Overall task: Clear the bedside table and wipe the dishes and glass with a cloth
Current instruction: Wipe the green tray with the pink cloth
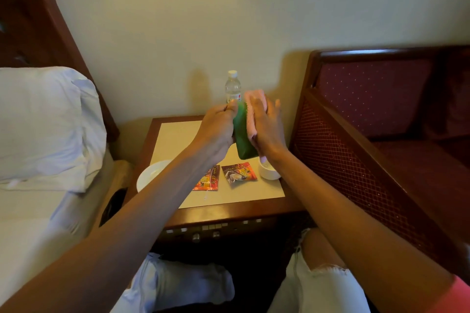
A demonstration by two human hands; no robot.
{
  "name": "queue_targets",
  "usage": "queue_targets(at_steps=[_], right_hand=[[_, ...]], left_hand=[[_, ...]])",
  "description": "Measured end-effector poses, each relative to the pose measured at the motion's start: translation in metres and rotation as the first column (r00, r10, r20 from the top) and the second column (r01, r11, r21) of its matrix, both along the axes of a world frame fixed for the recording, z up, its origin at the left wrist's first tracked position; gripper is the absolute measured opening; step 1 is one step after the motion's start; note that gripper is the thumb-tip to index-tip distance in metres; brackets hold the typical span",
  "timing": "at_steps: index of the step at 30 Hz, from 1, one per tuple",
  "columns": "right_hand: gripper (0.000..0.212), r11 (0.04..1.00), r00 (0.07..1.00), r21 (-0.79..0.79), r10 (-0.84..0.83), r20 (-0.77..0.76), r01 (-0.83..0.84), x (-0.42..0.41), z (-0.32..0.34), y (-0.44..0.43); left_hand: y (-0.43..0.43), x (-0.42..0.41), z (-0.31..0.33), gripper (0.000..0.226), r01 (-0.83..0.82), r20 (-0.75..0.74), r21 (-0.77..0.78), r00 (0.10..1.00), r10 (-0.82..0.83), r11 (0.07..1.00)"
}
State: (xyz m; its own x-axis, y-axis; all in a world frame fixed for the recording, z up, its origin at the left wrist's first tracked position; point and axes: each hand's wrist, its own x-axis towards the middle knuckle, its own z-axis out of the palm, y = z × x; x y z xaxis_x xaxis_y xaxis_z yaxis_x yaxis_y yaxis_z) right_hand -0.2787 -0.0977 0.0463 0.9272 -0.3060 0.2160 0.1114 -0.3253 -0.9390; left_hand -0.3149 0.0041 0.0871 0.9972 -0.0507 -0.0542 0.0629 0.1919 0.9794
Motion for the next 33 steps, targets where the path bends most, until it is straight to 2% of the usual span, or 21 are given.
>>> queue_targets(at_steps=[2, 4, 7, 10, 12, 15, 17, 19, 22, 24, 27, 31, 33], right_hand=[[0.068, 0.998, 0.995, 0.046, -0.044, -0.09, 0.049, 0.009, -0.004, -0.012], [0.061, 0.972, 0.983, 0.212, -0.062, -0.171, 0.098, 0.018, -0.011, -0.024], [0.04, 0.862, 0.966, 0.466, -0.095, -0.242, 0.202, 0.012, -0.007, -0.028], [0.043, 0.731, 0.956, 0.638, -0.066, -0.287, 0.242, 0.011, -0.006, -0.022], [0.043, 0.685, 0.949, 0.688, -0.014, -0.315, 0.239, 0.016, -0.009, -0.025], [0.042, 0.721, 0.959, 0.663, -0.01, -0.285, 0.204, 0.01, -0.006, -0.037], [0.047, 0.797, 0.965, 0.575, -0.039, -0.261, 0.187, 0.014, -0.01, -0.044], [0.057, 0.851, 0.964, 0.501, -0.026, -0.263, 0.16, 0.015, -0.011, -0.045], [0.052, 0.891, 0.963, 0.451, 0.069, -0.26, 0.058, 0.015, -0.004, -0.038], [0.049, 0.901, 0.957, 0.434, 0.139, -0.253, -0.016, 0.011, 0.007, -0.034], [0.045, 0.918, 0.954, 0.395, 0.143, -0.265, -0.028, 0.014, 0.016, -0.033], [0.063, 0.956, 0.962, 0.287, 0.137, -0.236, -0.065, 0.004, 0.004, -0.019], [0.061, 0.966, 0.963, 0.242, 0.149, -0.223, -0.094, -0.001, -0.004, -0.013]], left_hand=[[0.001, -0.001, -0.001, 0.03, -0.012, 0.02, -0.012, 1.0, 0.012, 1.0], [-0.001, -0.002, -0.002, 0.032, -0.027, 0.077, -0.047, 0.997, 0.03, 0.999], [-0.006, -0.004, -0.004, 0.033, -0.044, 0.158, -0.14, 0.985, 0.066, 0.989], [-0.013, -0.003, -0.01, 0.032, -0.011, 0.151, -0.208, 0.988, 0.043, 0.978], [-0.01, -0.002, -0.012, 0.03, 0.027, 0.085, -0.276, 0.996, -0.004, 0.961], [0.005, 0.001, -0.012, 0.017, 0.133, -0.013, -0.276, 0.99, -0.142, 0.952], [0.013, 0.003, -0.009, 0.011, 0.159, -0.058, -0.167, 0.984, -0.17, 0.973], [0.016, 0.007, -0.005, 0.016, 0.131, -0.102, -0.027, 0.986, -0.133, 0.991], [0.014, 0.012, -0.008, 0.034, 0.049, -0.154, 0.175, 0.988, -0.022, 0.983], [0.007, 0.012, -0.021, 0.036, -0.059, -0.126, 0.262, 0.987, 0.095, 0.963], [-0.003, 0.009, -0.034, 0.034, -0.129, -0.101, 0.259, 0.982, 0.159, 0.957], [0.0, 0.028, -0.021, 0.034, -0.285, 0.019, 0.28, 0.956, 0.291, 0.917], [0.004, 0.035, -0.015, 0.032, -0.312, 0.03, 0.262, 0.948, 0.316, 0.913]])
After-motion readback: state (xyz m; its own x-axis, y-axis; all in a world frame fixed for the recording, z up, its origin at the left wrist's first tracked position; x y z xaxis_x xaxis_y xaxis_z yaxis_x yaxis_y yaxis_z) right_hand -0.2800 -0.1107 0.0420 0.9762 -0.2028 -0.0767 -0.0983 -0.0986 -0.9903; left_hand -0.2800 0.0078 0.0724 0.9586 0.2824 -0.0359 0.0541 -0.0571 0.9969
